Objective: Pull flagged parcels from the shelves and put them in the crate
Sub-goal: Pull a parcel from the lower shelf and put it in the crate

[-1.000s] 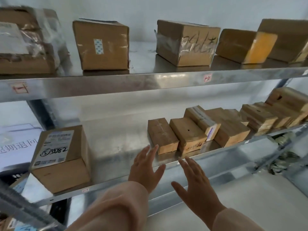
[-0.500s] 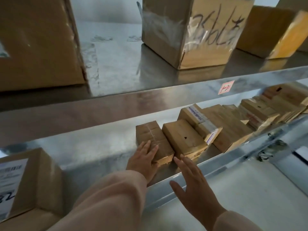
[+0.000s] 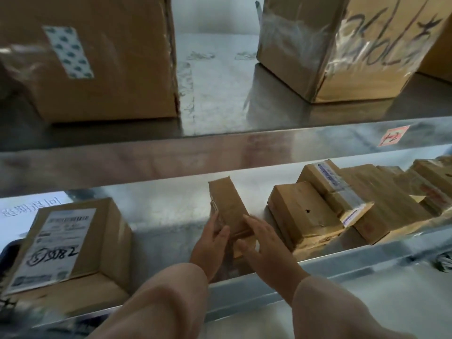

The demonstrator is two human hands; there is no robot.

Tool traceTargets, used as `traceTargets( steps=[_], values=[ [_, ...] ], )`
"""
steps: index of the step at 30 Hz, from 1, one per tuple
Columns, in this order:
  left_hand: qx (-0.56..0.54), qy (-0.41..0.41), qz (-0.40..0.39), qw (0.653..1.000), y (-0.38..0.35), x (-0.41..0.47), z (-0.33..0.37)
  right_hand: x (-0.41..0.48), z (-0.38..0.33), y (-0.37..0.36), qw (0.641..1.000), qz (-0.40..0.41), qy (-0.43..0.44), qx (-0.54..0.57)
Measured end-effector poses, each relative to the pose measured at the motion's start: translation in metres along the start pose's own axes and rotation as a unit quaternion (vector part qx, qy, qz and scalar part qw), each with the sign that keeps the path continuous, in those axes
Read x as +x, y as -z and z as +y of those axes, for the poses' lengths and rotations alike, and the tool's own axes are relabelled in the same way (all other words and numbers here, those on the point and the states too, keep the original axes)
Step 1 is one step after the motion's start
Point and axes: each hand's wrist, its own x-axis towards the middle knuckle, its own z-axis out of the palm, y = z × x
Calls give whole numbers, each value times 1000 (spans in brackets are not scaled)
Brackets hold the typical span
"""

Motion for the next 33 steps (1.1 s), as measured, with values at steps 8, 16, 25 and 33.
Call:
traceTargets(
  steps=[8,16,25,33],
  values=[
    [-127,73,69,987,25,-8,1,-12,-16,-19,995,-22,22,97],
    [-181,68,77,978,26,-17,-14,3,-5,-23,975,-48,-53,210],
    [91,53,140,984,40,-19,-30,9,0,-18,996,-60,9,65],
    [267,-67,236,932,12,-9,26,6,33,73,988,112,105,-28]
  ],
)
